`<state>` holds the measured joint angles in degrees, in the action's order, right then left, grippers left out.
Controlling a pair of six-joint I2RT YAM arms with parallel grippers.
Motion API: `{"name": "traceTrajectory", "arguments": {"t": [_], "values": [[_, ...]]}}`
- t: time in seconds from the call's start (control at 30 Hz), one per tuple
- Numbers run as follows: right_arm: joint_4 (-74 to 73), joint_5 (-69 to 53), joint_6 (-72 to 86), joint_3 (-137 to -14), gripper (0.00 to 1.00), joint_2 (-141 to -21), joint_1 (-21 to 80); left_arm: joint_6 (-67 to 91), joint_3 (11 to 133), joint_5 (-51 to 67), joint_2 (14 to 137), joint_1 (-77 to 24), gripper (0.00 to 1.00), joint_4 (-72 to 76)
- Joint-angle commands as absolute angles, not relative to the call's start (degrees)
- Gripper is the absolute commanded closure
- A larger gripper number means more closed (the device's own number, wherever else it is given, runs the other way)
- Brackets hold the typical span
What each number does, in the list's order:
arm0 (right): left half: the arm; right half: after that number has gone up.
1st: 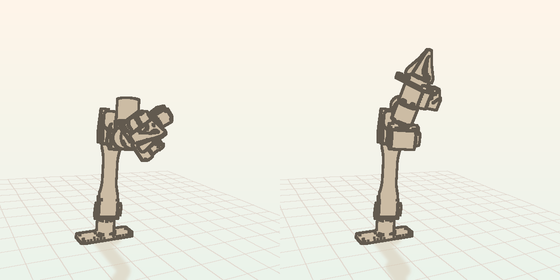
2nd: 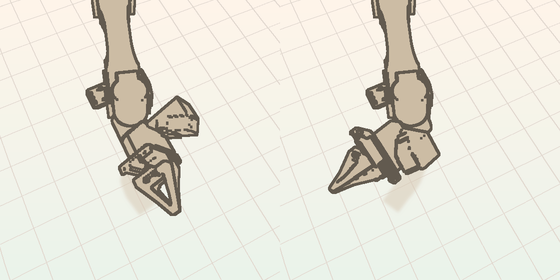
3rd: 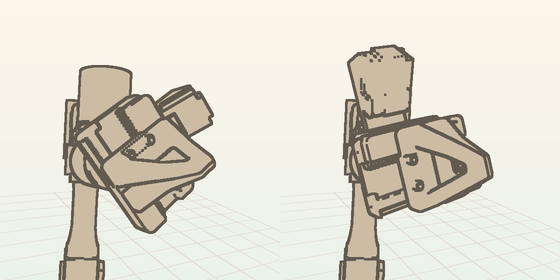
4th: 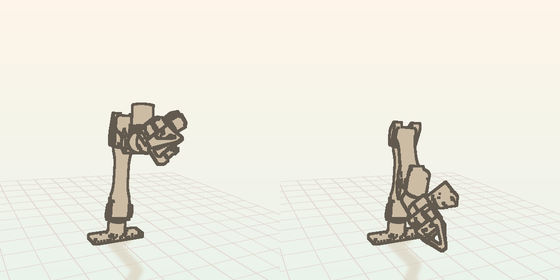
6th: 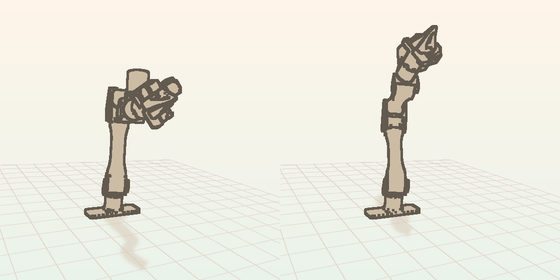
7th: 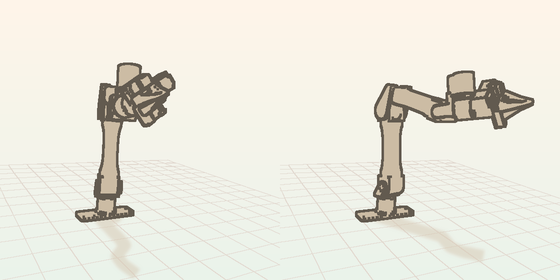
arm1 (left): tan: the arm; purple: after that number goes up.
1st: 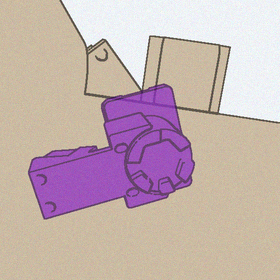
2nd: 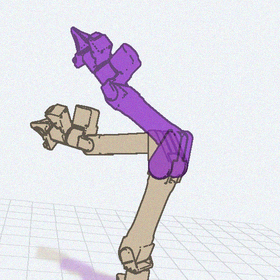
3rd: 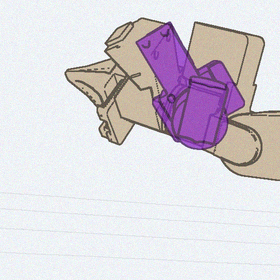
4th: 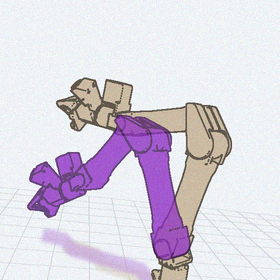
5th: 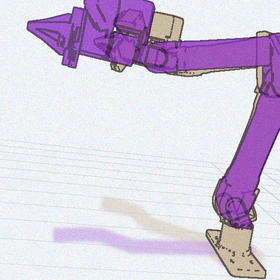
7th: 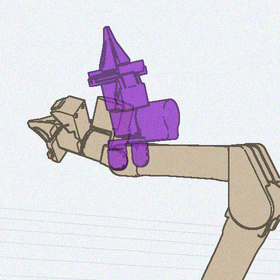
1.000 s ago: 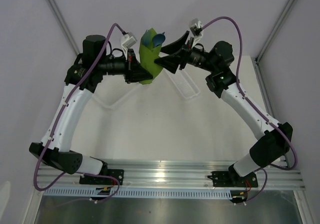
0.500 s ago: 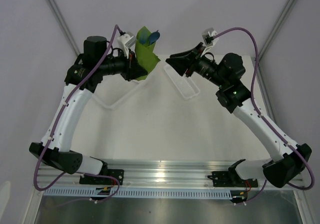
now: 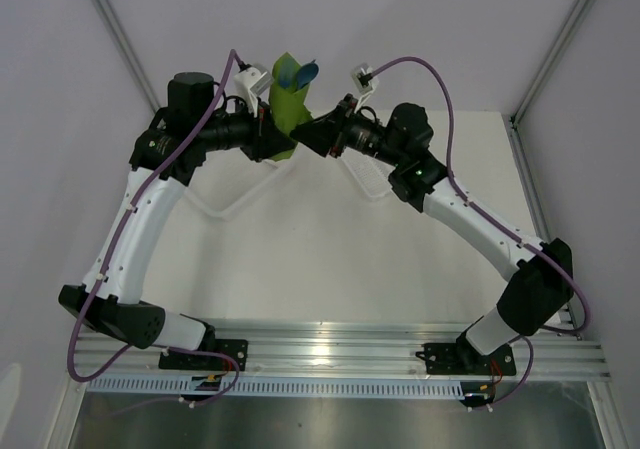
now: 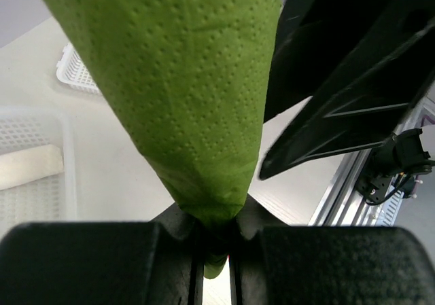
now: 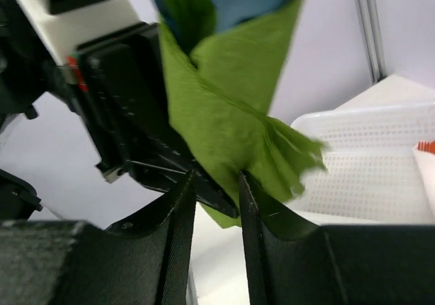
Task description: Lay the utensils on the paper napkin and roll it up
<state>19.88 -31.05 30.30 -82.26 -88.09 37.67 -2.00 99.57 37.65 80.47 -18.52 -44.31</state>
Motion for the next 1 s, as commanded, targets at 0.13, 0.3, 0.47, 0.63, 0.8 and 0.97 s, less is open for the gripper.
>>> {"name": "traceTrajectory", "arguments": {"t": [0.13,0.3,0.47,0.63,0.8,0.97], "values": [[25.93,-31.29,36.73,-86.13,0.64,-90.79,37.36,-2.20,101.16,39.19,79.80,-18.81,0.99,-44.21],[28.91,-33.04,39.55,-85.69,0.64,-91.58,36.21,-2.55,100.72,40.43,79.89,-18.72,1.00,-44.56],[33.91,-37.78,43.24,-86.48,0.67,-93.68,35.95,-2.99,100.72,42.62,80.07,-18.72,0.99,-44.82],[38.31,-42.35,46.84,-87.10,0.66,-95.71,35.51,-5.36,100.46,45.61,80.16,-18.72,0.99,-46.23],[45.86,-46.65,51.76,-87.45,0.65,-97.29,34.89,-6.59,99.67,47.46,79.98,-18.81,0.99,-47.28],[48.33,-49.21,52.38,-87.28,0.68,-97.21,34.89,-7.29,99.84,49.65,79.80,-18.81,0.99,-47.64]]}}
